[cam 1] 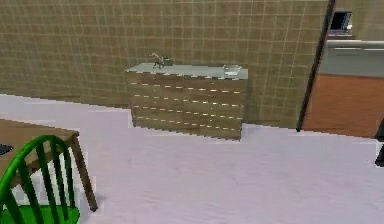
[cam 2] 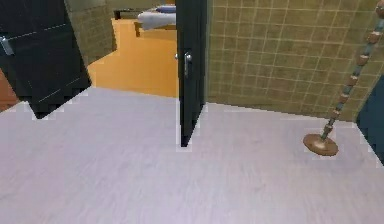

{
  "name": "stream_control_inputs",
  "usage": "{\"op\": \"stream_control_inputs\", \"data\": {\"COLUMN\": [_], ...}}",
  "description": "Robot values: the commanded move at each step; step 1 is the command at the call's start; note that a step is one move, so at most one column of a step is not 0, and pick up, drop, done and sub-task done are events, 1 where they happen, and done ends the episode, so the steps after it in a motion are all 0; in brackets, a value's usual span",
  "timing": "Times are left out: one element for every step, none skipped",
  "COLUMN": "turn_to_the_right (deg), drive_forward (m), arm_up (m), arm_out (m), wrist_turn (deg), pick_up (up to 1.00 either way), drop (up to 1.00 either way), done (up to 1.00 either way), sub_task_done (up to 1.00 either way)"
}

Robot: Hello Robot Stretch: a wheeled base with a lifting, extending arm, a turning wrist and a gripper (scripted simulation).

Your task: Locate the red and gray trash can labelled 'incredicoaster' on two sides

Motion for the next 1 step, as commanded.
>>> {"op": "stream_control_inputs", "data": {"turn_to_the_right": [3.0], "drive_forward": [0.0], "arm_up": [0.0], "arm_out": [0.0], "wrist_turn": [0.0], "pick_up": [0.0], "drop": [0.0], "done": [0.0], "sub_task_done": [0.0]}}
